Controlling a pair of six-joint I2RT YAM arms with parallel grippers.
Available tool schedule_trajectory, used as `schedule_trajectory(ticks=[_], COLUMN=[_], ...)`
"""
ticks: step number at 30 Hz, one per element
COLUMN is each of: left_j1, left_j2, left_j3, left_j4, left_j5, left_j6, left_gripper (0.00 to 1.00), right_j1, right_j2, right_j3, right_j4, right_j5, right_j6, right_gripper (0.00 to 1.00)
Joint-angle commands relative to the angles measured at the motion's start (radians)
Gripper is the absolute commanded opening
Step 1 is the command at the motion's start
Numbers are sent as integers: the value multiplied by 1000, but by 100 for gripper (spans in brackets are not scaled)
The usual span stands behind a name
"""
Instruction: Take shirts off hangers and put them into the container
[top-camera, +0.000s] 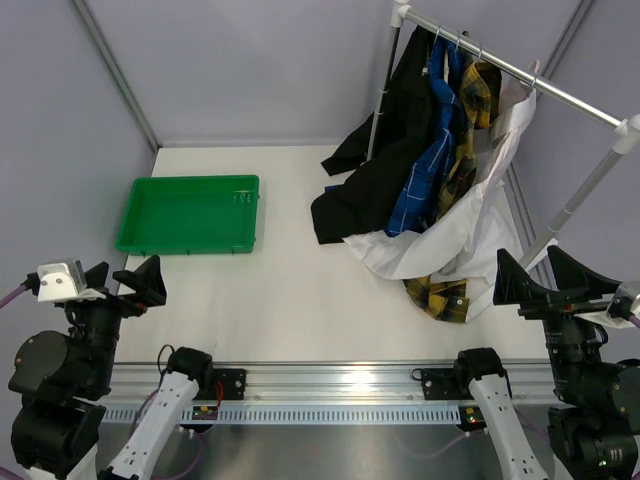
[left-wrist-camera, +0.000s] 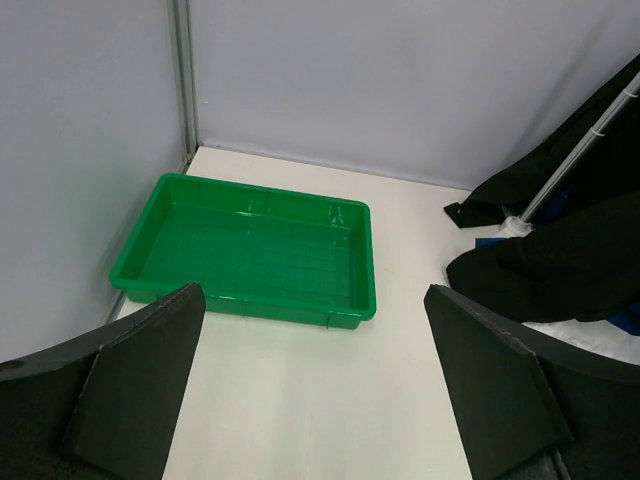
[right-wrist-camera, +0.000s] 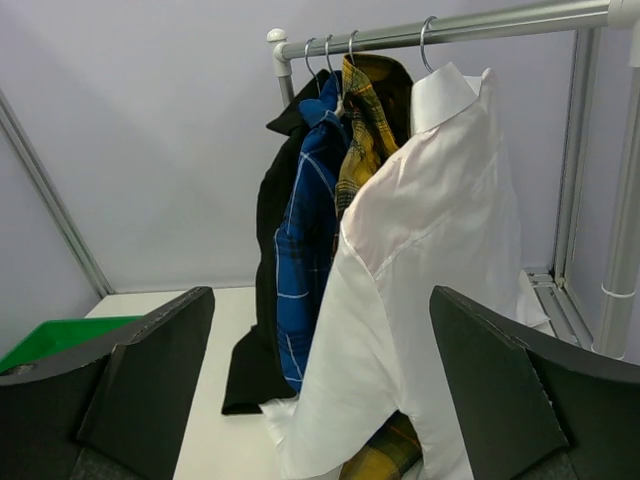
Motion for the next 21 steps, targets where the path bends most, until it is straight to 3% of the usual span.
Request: schedule_trajectory(ticks=[1,10,15,21], left_j1=[-4,-4,-5,-4], left_j2=[-2,-1,7,-2], left_j3=[-21,-110,-198,-376], left_j4=[55,112,209,339], left_j5=[31,95,117,169], left_j6=[6,-17,-26,-66], left_gripper=[99,99,99,99], right_j1=[1,-1,1,1], right_j2=[15,196,311,569], right_j3=[-6,100,191,396], right_j4=[37,-84,-78,-132], right_j5=[26,-38,115,255], right_j6=[30,60,119,163], right_gripper=[100,99,99,99])
